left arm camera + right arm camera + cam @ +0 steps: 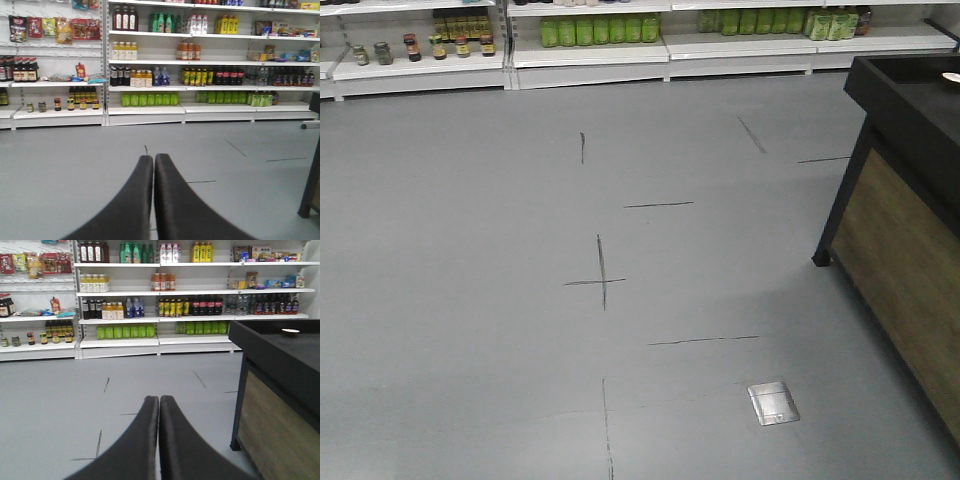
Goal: Pick three apples into basket with both arms
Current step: 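Drive the base forward across the floor toward the fruit tables, then turn the base and approach the light-blue basket on the fruit table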
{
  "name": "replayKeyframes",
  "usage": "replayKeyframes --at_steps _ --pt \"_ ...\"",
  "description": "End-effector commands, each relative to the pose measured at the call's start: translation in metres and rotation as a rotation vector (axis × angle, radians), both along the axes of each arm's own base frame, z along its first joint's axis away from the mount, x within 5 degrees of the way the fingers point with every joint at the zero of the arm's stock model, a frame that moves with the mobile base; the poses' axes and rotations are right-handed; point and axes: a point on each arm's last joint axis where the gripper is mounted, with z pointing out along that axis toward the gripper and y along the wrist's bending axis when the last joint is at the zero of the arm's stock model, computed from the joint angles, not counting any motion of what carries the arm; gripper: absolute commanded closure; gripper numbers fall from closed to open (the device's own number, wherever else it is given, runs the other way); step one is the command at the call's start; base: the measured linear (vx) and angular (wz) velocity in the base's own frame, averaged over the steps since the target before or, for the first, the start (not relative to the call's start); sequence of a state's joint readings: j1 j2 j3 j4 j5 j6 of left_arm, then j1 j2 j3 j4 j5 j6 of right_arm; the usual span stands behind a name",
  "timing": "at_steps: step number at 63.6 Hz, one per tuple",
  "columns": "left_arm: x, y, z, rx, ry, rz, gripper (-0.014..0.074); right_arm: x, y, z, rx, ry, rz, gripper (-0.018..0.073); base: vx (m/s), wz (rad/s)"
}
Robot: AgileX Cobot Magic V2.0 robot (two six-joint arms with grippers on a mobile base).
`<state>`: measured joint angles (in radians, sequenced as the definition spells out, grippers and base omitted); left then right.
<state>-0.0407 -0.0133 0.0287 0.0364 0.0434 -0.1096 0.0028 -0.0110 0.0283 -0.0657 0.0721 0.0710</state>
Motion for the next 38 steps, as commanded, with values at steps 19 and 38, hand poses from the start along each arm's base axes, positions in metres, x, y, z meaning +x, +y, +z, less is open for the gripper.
replayKeyframes --at_steps 19,38 --pt "0.001 -0.0003 0.0001 -0.011 -0.049 -0.003 0.0603 0.0005 0.0004 0.0018 -0.012 -0.057 0.003 0.0568 0.06 -0.38" --pt "0.001 -0.0003 0.0001 -0.011 -0.049 -0.003 0.0603 0.0005 0.0004 0.0018 -0.012 -0.057 0.003 0.0568 0.06 -0.53"
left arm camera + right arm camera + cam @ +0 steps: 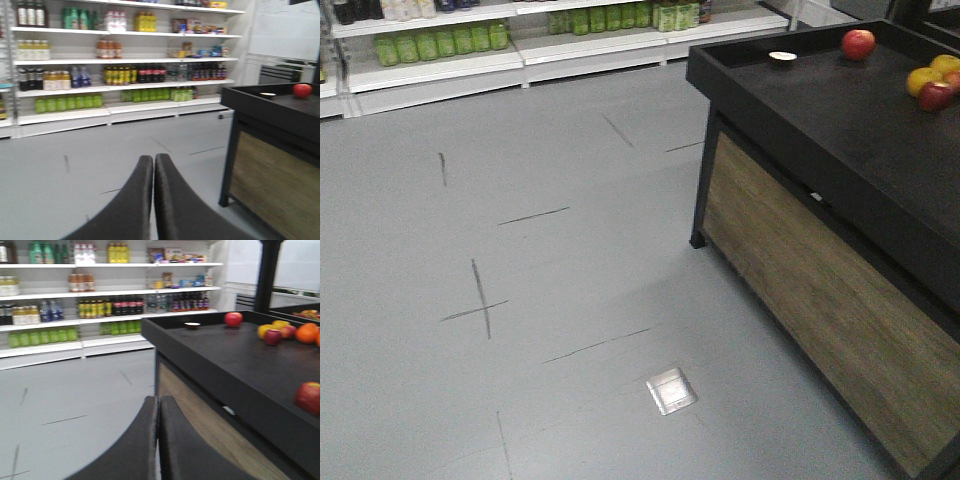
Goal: Pick three apples into basket with both arms
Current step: 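Turn the base and approach the light-blue basket on the fruit table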
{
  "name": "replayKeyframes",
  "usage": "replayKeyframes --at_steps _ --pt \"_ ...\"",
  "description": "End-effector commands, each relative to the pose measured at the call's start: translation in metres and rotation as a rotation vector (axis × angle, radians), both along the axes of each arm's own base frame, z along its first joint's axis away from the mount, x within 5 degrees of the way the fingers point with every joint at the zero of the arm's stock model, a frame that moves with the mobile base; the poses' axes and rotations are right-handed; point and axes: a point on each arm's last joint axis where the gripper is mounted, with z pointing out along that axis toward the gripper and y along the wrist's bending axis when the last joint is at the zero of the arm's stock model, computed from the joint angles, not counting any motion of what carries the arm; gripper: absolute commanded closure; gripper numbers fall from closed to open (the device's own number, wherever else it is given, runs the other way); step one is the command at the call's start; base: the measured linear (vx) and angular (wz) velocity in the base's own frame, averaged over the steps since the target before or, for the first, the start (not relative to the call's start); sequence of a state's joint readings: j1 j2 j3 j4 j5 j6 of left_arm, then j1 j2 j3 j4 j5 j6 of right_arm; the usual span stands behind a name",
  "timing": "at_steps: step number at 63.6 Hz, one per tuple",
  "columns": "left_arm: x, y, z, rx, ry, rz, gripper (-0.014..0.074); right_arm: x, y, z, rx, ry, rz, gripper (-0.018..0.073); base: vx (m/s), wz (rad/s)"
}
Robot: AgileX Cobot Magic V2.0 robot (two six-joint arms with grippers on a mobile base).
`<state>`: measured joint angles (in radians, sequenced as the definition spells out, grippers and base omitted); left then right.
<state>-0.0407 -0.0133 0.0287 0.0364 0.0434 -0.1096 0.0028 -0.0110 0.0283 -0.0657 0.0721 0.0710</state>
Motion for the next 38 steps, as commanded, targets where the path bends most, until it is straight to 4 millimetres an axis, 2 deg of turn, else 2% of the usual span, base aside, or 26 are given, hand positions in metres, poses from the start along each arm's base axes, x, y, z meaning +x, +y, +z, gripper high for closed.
replayKeyframes --at_steps 1,38 --pt "0.001 -0.0003 0.0001 -0.011 -0.049 -0.003 0.0603 0.0005 0.0004 0.0018 -0.012 -0.057 0.003 0.0568 0.06 -0.54" --pt "0.001 -0.0003 0.0001 -0.011 -0.049 -0.003 0.0603 0.0005 0.0004 0.0018 -0.012 -0.057 0.003 0.0568 0.07 -0.47"
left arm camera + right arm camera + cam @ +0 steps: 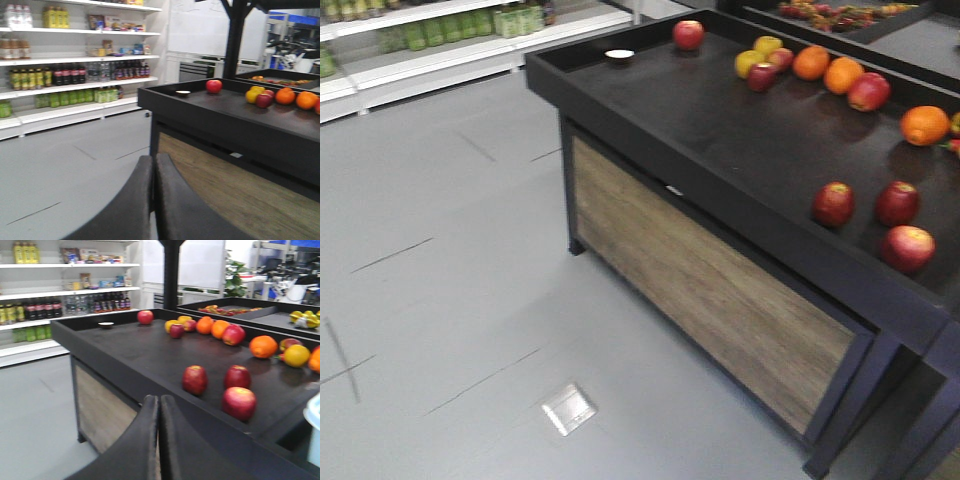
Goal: Pick three apples into basket with both arms
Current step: 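Turn the base and approach the light-blue basket on the fruit table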
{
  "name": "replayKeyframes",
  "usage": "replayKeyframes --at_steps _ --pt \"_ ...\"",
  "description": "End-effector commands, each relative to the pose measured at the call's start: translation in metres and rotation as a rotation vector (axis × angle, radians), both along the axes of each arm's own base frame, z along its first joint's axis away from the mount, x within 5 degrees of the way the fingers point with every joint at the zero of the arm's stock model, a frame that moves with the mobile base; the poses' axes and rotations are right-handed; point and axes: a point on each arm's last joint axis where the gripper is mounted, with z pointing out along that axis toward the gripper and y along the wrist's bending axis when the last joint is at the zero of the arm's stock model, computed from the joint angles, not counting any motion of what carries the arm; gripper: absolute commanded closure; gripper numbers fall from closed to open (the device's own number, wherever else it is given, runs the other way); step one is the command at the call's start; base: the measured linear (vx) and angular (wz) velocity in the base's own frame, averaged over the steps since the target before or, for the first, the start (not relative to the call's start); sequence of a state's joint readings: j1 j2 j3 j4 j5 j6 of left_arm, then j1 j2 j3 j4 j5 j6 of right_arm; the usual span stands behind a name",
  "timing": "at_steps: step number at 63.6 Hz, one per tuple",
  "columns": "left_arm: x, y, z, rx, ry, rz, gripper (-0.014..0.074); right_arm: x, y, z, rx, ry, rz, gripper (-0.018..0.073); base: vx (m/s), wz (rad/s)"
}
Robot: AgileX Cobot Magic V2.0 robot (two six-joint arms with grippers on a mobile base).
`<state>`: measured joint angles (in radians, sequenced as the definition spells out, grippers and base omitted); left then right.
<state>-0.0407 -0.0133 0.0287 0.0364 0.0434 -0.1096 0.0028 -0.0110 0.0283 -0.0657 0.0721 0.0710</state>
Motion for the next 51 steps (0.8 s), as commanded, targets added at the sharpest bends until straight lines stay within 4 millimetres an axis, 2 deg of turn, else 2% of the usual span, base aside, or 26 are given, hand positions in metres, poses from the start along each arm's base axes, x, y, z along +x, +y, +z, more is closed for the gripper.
replayKeyframes --at_steps 1,51 --pt "0.001 -0.0003 0.0001 -0.011 -0.049 -0.003 0.0603 0.0005 0.0004 0.0018 -0.012 -0.057 0.003 0.0568 0.08 -0.45" --pt "0.001 -0.0003 0.0001 -0.011 -0.049 -0.003 0.0603 0.0005 0.0004 0.0018 -0.012 -0.057 0.003 0.0568 0.09 -0.43"
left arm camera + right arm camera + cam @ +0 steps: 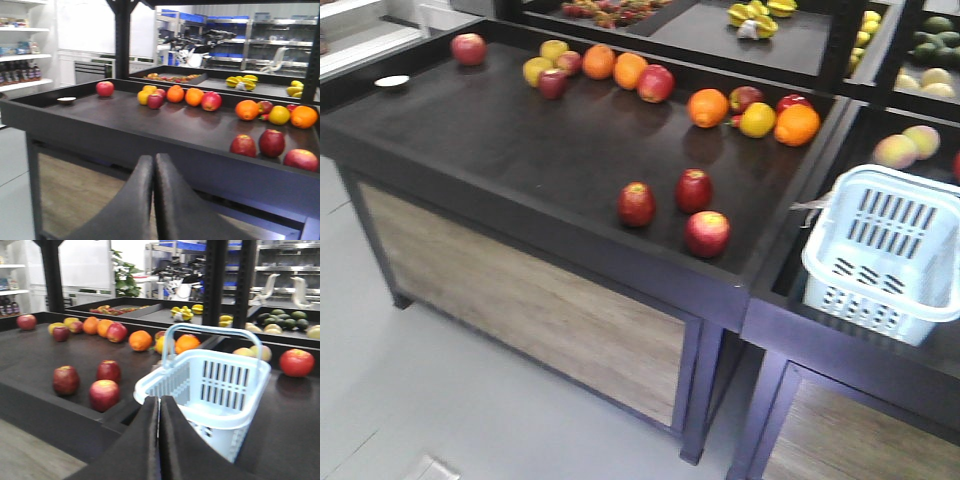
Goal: Pick three apples into basket with both arms
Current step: 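Turn the base and approach the light-blue basket on the fruit table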
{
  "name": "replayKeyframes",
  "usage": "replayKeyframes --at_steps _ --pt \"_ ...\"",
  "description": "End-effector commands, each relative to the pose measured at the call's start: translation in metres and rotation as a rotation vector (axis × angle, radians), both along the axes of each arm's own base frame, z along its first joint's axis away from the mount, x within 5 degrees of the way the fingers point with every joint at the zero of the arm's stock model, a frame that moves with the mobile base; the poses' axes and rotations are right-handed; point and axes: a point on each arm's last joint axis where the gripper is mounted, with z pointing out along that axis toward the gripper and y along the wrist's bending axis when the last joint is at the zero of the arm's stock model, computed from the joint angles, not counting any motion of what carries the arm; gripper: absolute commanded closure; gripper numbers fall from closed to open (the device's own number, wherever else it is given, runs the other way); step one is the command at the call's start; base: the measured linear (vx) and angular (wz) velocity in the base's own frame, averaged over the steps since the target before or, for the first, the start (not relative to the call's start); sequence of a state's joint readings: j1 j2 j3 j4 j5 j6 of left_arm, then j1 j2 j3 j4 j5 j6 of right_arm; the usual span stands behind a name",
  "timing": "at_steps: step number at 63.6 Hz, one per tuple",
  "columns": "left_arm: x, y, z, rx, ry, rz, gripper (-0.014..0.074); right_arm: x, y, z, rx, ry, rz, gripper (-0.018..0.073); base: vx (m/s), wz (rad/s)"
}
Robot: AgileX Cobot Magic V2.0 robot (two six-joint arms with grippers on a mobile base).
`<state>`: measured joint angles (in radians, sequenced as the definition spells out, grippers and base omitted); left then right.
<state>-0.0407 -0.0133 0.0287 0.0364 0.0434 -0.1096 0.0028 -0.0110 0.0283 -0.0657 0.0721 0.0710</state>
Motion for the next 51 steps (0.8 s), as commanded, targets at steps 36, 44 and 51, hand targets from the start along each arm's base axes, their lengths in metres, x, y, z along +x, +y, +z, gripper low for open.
replayKeyframes --at_steps 36,44,51 --pt "0.001 -0.0003 0.0001 -0.011 -0.049 -0.003 0.0603 0.0005 0.0004 0.0018 -0.012 -0.057 0.003 0.0568 0.09 -0.41" --pt "0.001 -0.0003 0.0001 -0.011 -0.049 -0.003 0.0603 0.0005 0.0004 0.0018 -0.012 -0.057 0.003 0.0568 0.09 -0.35" --pt "0.001 -0.0003 0.0001 -0.011 -0.049 -0.003 0.0603 0.0005 0.0004 0.0018 -0.012 -0.057 0.003 0.0568 0.09 -0.32"
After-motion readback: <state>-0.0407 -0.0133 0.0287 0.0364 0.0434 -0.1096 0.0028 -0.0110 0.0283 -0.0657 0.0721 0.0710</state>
